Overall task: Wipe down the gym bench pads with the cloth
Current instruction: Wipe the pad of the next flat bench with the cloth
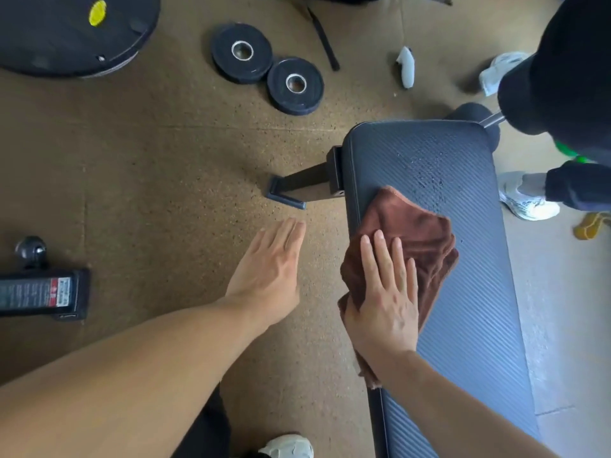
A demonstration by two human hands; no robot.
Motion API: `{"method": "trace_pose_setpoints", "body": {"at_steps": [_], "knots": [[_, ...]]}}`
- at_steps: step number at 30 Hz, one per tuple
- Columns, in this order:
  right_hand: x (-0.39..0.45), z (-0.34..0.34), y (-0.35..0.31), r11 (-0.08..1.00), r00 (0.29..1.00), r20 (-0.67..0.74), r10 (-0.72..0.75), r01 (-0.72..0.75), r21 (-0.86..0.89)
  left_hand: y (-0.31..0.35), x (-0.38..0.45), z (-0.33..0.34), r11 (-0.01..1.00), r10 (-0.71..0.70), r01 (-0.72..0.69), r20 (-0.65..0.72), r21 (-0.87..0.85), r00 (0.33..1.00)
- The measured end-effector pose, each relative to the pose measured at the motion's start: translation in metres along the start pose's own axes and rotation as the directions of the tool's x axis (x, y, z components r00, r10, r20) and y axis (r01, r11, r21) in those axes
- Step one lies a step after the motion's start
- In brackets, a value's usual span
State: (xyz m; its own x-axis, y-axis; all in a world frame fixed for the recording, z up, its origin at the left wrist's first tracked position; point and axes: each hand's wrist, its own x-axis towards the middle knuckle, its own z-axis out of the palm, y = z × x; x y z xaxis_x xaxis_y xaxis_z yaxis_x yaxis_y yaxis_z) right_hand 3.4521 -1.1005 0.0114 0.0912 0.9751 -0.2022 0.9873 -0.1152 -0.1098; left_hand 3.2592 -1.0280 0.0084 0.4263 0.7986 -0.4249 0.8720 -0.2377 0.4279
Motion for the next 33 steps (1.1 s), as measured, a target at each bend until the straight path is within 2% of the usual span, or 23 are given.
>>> {"method": "trace_pose_setpoints", "body": {"at_steps": [7,11,14,17,19,21,23,25,29,33], "knots": [[0.150,-0.030,-0.030,0.994,0.993,-0.104,0.063,-0.053,0.094,-0.034,0.015,-0.007,1.000,-0.025,0.024,0.049,0.018,0.998],[0.207,-0.042,-0.027,0.994,0.999,-0.054,0.009,-0.003,0.111,-0.043,0.023,-0.022,0.997,0.026,-0.031,0.067,0.075,0.997],[0.173,-0.040,-0.014,0.976,0.996,-0.082,0.047,-0.028,0.218,-0.032,0.029,-0.044,0.987,0.059,-0.074,0.110,0.143,0.992],[0.099,-0.034,-0.002,0.921,0.965,-0.045,0.258,-0.232,0.313,-0.012,0.039,-0.072,0.980,0.156,-0.167,0.100,0.104,0.983],[0.059,-0.035,0.003,0.868,0.920,0.034,0.390,-0.380,0.320,0.009,0.050,-0.090,0.980,0.187,-0.191,0.056,0.056,0.981],[0.042,-0.035,0.008,0.849,0.896,0.089,0.436,-0.442,0.289,0.029,0.065,-0.101,0.986,0.166,-0.166,0.022,-0.006,0.986],[0.047,-0.035,0.014,0.889,0.914,0.090,0.396,-0.406,0.210,0.041,0.080,-0.103,0.986,0.163,-0.162,0.022,-0.027,0.986],[0.074,-0.038,0.023,0.932,0.947,0.064,0.316,-0.322,0.169,0.044,0.096,-0.097,0.983,0.183,-0.184,0.027,0.022,0.983],[0.180,-0.052,0.056,0.953,0.967,-0.042,0.252,-0.241,0.182,0.045,0.123,-0.087,0.987,0.162,-0.162,-0.001,0.020,0.987],[0.261,-0.064,0.085,0.973,0.977,0.017,0.214,-0.215,0.088,0.056,0.144,-0.080,0.973,0.188,-0.178,-0.054,0.147,0.981]]}}
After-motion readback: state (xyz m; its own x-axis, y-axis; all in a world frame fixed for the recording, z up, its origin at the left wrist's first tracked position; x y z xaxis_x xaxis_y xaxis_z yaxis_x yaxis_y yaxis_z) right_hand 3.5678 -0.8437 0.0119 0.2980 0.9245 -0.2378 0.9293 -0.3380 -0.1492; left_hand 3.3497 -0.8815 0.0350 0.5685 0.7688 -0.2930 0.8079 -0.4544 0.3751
